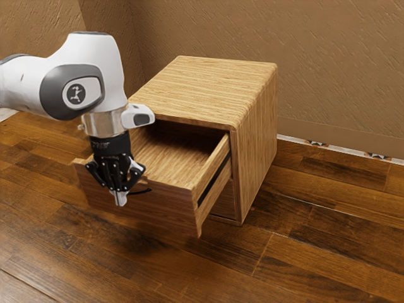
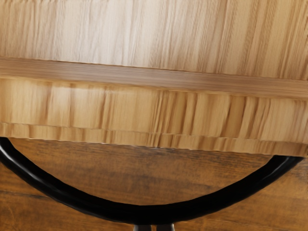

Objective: Push the drawer handle with one arm to close the drawer

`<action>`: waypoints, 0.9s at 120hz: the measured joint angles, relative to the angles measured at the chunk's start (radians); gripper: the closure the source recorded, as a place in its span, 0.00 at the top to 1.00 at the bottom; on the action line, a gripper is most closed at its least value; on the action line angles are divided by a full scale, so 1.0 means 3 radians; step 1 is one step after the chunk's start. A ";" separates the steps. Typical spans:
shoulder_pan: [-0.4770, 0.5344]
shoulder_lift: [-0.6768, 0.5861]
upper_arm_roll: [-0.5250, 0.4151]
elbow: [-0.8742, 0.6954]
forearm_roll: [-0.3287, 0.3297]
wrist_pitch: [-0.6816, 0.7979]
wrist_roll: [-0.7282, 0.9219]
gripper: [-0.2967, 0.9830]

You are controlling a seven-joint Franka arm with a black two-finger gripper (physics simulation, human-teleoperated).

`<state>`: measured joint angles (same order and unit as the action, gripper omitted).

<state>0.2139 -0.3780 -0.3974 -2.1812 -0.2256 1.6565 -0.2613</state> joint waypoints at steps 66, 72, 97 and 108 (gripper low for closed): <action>0.0024 0.0435 0.0000 0.0364 0.0148 0.0101 0.0198 0.15; 0.0026 0.0470 0.0000 0.0401 0.0170 0.0103 0.0209 0.15; 0.0033 0.0619 0.0000 0.0541 0.0223 0.0116 0.0243 0.15; 0.0032 0.0681 0.0000 0.0601 0.0232 0.0123 0.0255 0.15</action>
<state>0.2236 -0.1738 -0.3973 -2.0007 -0.1559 1.6935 -0.1848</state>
